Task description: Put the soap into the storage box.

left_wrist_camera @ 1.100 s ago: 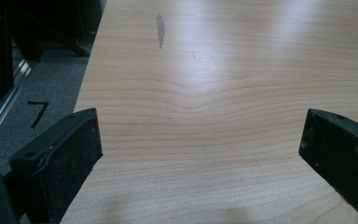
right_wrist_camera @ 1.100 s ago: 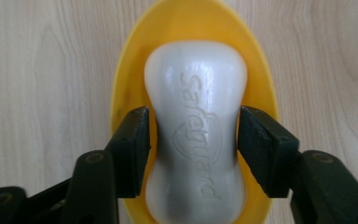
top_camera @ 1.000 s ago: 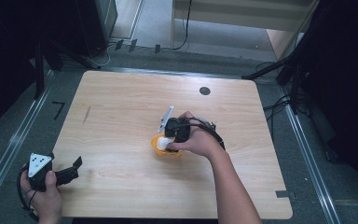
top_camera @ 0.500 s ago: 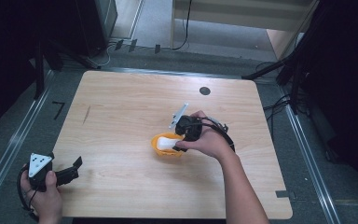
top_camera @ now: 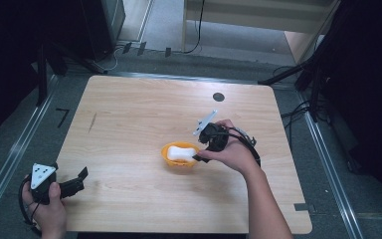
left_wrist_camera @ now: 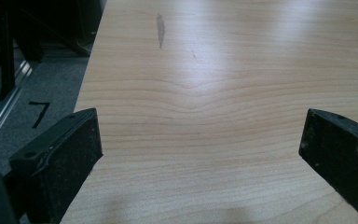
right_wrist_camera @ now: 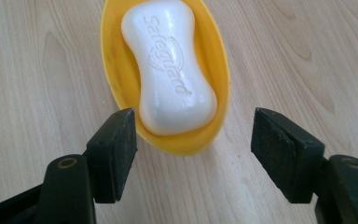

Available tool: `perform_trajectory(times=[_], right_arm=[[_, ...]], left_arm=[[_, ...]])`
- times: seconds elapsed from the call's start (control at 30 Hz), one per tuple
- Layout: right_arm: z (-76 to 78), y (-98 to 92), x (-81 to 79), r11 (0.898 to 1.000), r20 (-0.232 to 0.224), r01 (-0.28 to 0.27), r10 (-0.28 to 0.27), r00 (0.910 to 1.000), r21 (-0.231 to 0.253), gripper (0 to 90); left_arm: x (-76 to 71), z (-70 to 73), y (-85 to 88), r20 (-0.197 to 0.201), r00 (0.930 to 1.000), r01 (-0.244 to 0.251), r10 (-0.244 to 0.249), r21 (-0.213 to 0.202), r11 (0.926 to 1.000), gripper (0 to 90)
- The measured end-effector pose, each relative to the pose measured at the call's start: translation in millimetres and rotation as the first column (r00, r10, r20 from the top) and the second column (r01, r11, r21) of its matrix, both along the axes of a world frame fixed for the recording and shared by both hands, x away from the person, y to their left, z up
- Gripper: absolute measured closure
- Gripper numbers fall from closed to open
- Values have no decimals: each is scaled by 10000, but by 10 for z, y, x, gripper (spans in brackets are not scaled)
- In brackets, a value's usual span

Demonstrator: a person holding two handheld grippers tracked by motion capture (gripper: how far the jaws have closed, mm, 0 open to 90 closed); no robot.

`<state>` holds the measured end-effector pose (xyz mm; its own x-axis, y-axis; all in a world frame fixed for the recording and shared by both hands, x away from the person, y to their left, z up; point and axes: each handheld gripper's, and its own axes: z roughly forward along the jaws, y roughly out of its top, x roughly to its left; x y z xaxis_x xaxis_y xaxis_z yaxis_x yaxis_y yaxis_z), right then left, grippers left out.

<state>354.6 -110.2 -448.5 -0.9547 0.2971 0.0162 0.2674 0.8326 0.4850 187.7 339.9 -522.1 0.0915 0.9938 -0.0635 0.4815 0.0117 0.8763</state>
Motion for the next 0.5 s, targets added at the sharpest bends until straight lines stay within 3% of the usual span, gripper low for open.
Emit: perform_trajectory(times=[0.5], right_arm=[[-56,-325,-78,9953,-93,929,-927,9957,287,263]], left_arm=[[-1,1,8,-18,10000,5,-5,-52,10000,0]])
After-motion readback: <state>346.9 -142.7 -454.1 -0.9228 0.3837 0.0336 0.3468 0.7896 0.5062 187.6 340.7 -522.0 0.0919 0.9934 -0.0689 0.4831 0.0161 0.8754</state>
